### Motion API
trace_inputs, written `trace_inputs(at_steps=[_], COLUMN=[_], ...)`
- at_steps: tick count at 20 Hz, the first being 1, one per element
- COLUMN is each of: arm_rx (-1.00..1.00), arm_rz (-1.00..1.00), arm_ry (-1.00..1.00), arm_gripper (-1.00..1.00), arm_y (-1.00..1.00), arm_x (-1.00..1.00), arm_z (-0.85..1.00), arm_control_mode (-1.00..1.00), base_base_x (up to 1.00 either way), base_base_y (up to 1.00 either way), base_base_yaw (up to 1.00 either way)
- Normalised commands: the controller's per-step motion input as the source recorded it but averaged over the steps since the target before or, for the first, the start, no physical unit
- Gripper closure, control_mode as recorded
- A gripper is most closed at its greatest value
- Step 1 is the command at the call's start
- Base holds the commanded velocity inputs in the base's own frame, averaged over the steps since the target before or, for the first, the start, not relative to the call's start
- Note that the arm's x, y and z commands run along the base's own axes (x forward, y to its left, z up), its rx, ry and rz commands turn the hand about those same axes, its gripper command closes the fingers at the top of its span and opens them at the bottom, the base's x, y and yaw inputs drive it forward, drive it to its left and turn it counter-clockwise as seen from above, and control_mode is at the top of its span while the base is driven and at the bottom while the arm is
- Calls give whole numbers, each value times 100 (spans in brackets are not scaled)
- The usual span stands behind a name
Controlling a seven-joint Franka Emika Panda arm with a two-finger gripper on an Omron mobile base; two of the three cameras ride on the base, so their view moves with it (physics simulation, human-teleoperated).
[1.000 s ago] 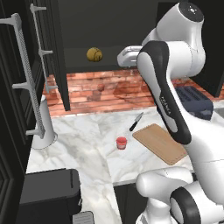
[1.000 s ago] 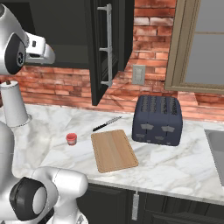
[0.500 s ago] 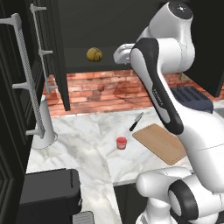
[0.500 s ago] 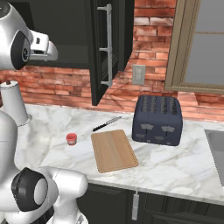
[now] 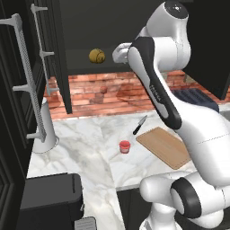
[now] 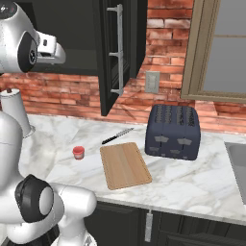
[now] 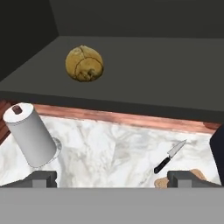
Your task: Pick the bread, place it on the cutting board, pick the jam, place it on the counter, and close the cabinet.
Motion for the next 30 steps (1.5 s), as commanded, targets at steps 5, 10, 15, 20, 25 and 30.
trace_inputs(at_steps=[5, 10, 15, 20, 25, 30], arm_rx=[0, -2, -3, -2, 0, -1], arm_rz=[0, 0, 0, 0, 0, 0], arm_ry=[0, 0, 0, 0, 0, 0], arm_gripper=[-100, -100, -100, -100, -100, -100], arm_y=[19, 17, 13, 5, 0, 6], arm_x=[27, 30, 25, 24, 18, 17], arm_z=[0, 0, -1, 0, -1, -3], arm_control_mode=[-100, -100, -100, -100, -100, -100], base_base_x=[0, 0, 0, 0, 0, 0], base_base_y=[0, 0, 0, 0, 0, 0], base_base_yaw=[0, 0, 0, 0, 0, 0])
